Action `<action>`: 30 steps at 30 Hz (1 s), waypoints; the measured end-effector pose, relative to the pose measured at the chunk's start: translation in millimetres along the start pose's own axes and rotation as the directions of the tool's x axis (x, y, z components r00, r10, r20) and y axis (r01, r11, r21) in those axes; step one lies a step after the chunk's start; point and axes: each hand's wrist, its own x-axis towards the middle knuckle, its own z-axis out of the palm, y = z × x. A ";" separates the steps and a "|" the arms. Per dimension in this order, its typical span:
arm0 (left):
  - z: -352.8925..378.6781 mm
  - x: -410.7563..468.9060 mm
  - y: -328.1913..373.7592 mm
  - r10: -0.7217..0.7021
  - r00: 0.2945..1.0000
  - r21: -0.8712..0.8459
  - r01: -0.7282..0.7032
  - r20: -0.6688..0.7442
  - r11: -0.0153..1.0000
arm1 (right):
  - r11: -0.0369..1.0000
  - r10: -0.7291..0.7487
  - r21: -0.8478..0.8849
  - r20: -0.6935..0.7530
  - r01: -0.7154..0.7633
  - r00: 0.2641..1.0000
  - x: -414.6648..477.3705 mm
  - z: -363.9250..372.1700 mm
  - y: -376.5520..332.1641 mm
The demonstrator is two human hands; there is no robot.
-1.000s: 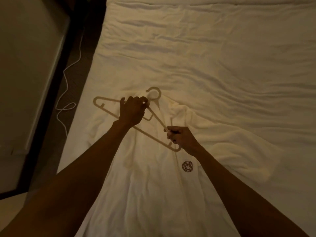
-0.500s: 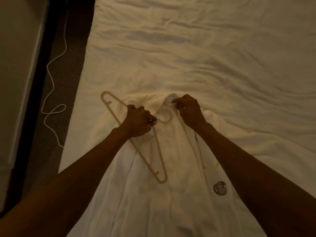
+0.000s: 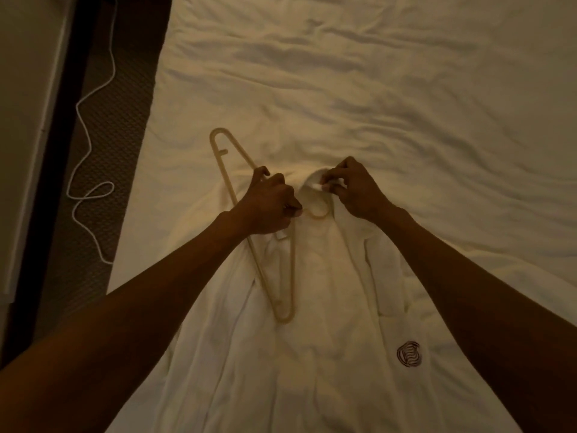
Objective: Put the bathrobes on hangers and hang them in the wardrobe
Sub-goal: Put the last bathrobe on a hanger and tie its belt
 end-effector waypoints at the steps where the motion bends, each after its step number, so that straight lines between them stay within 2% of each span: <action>1: -3.5 4.8 1.4 0.010 1.000 0.021 -0.010 0.004 1.000 | 1.000 -0.006 0.017 0.009 0.005 1.000 -0.1 -3.4 -1.1; 4: -14.2 17.3 3.6 -0.011 1.000 0.037 0.011 -0.008 0.999 | 1.000 -0.018 0.022 -0.029 0.018 0.999 -1.5 -11.8 -1.3; 10: -19.4 16.2 2.5 0.026 0.984 0.003 -0.026 -0.179 1.000 | 1.000 -0.003 0.003 -0.152 0.003 0.988 -1.9 -19.1 -3.0; 18: -30.3 18.6 7.7 0.072 0.969 0.142 -0.039 -0.236 0.989 | 0.990 0.008 0.138 -0.098 0.006 0.995 2.4 -28.5 -3.7; 24: -34.1 30.9 0.3 0.158 0.967 0.194 -0.119 -0.201 0.974 | 0.983 0.008 0.181 -0.066 0.004 0.998 11.9 -34.2 -2.4; 30: -41.1 50.3 -9.5 0.130 0.991 0.196 -0.125 -0.015 0.973 | 0.984 0.032 0.177 -0.039 -0.025 0.999 11.6 -31.8 6.7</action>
